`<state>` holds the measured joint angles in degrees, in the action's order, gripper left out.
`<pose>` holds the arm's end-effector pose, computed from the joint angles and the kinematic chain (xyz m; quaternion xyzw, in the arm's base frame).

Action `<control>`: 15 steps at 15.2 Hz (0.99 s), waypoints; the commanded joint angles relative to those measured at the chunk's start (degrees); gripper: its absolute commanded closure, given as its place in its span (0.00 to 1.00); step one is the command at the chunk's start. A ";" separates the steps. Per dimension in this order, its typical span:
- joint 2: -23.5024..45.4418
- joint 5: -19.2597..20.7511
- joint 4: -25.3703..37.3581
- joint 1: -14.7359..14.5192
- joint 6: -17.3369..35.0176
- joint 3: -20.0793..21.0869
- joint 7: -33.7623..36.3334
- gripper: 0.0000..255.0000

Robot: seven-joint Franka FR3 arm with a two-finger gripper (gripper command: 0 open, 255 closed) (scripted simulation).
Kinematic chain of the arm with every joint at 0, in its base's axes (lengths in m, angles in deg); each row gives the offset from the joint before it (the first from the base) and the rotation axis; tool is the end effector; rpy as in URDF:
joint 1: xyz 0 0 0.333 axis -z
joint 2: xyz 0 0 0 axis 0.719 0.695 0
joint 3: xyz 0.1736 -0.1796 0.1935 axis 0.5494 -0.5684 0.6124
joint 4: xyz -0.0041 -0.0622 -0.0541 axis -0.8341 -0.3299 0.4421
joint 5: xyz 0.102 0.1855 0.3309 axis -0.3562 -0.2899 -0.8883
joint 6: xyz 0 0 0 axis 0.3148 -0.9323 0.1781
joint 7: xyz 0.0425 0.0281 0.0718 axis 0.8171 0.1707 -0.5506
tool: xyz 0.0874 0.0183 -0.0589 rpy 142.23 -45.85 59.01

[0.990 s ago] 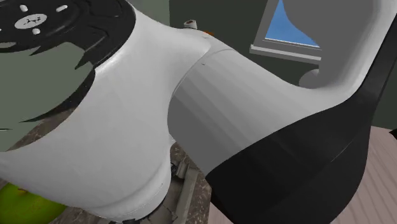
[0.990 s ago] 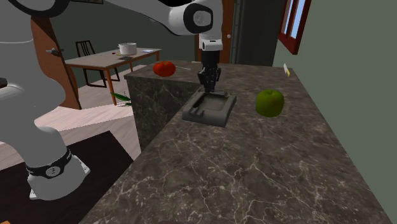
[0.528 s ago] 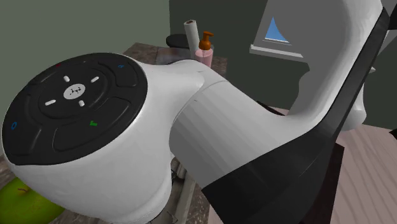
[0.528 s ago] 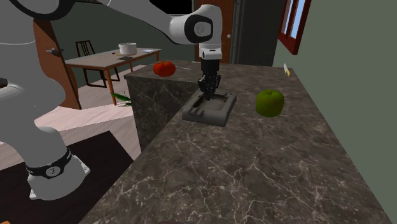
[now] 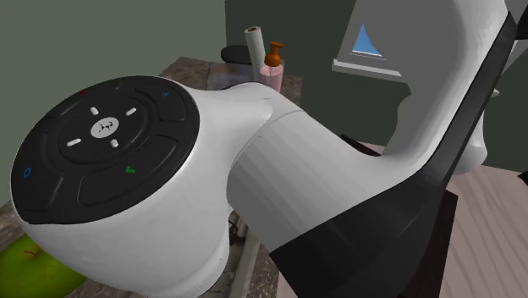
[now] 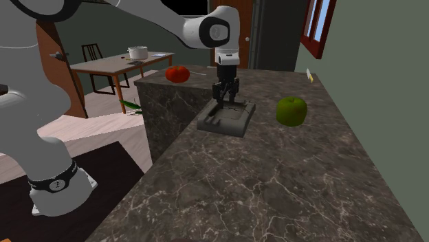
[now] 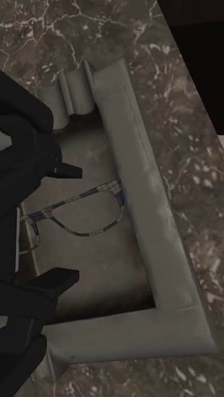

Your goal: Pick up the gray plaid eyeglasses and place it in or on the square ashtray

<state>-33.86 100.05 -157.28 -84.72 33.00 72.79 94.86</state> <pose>0.1819 0.5974 0.4048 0.9973 0.0633 0.0312 0.0225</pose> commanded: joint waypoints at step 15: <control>-1.98 -1.87 4.90 -0.05 -6.42 0.86 -1.26 0.00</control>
<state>-35.84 98.18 -152.38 -84.76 26.59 73.65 93.61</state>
